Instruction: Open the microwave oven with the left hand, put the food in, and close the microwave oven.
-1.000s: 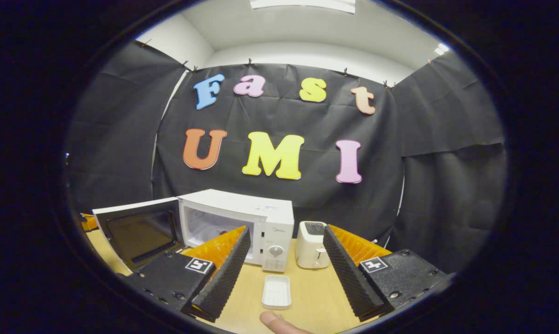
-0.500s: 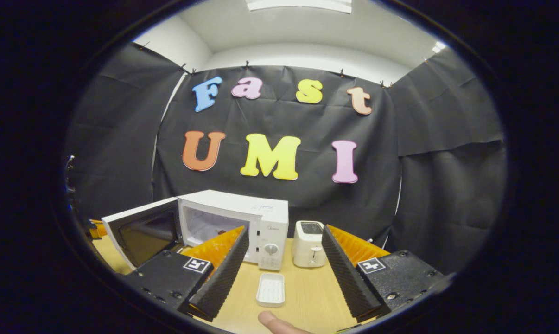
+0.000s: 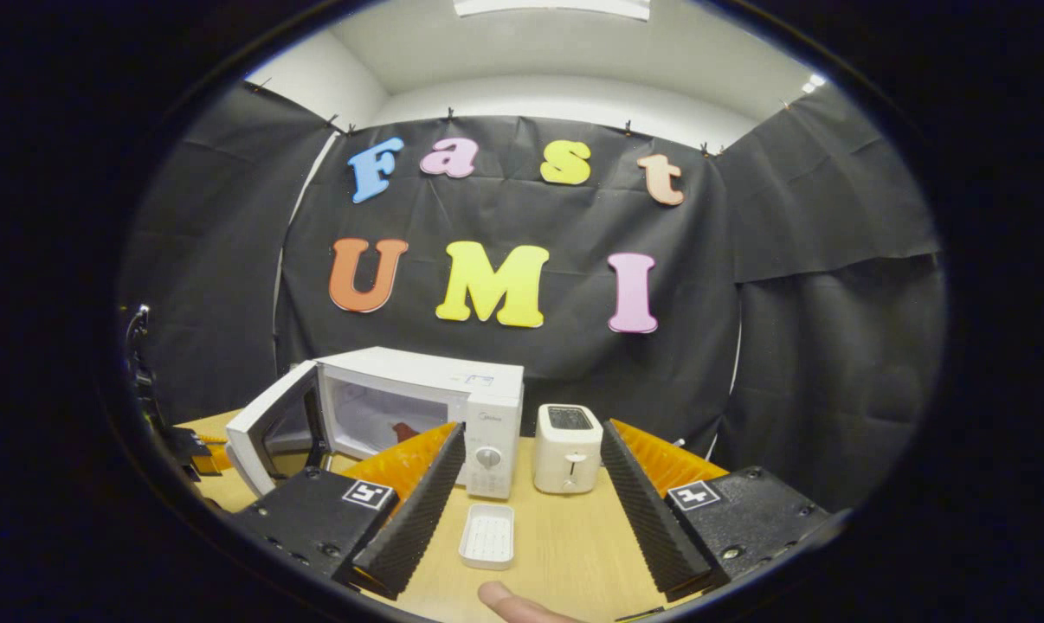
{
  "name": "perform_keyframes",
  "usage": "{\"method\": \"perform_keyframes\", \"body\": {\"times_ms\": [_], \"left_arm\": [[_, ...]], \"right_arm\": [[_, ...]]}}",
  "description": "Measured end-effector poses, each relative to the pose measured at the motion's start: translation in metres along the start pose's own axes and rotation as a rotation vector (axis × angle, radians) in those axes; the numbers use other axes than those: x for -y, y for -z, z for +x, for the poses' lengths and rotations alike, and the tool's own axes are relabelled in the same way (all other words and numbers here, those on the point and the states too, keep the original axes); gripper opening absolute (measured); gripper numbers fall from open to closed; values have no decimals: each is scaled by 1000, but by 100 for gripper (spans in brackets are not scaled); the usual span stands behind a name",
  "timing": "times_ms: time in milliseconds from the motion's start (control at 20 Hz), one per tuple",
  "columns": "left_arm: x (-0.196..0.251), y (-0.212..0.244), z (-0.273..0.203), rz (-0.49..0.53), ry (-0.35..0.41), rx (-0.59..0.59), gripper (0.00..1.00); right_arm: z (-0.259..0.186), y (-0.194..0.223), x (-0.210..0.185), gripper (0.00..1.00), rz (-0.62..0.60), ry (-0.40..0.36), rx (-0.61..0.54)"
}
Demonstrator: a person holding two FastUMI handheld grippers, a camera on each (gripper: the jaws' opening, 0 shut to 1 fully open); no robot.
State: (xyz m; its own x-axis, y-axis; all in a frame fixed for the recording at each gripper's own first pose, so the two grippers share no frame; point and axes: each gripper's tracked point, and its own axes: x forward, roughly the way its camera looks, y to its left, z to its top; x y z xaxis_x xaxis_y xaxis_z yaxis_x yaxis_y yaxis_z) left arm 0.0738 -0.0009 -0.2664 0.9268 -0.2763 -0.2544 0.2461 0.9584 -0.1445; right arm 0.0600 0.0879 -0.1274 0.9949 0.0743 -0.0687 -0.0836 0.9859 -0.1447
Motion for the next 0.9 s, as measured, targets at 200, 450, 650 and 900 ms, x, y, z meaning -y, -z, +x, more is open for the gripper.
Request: {"method": "perform_keyframes", "body": {"times_ms": [200, 450, 650, 900], "left_arm": [[27, 0, 24, 45, 60, 3, 0], [54, 4, 54, 44, 125, -18, 0], [73, 6, 78, 62, 143, -30, 0], [96, 1, 112, 81, 148, -33, 0]], "right_arm": [[6, 3, -1, 100, 10, -14, -9], [10, -3, 2, 100, 41, -34, 17], [19, -2, 8, 100, 47, -52, 19], [34, -2, 16, 100, 37, -80, 22]]}}
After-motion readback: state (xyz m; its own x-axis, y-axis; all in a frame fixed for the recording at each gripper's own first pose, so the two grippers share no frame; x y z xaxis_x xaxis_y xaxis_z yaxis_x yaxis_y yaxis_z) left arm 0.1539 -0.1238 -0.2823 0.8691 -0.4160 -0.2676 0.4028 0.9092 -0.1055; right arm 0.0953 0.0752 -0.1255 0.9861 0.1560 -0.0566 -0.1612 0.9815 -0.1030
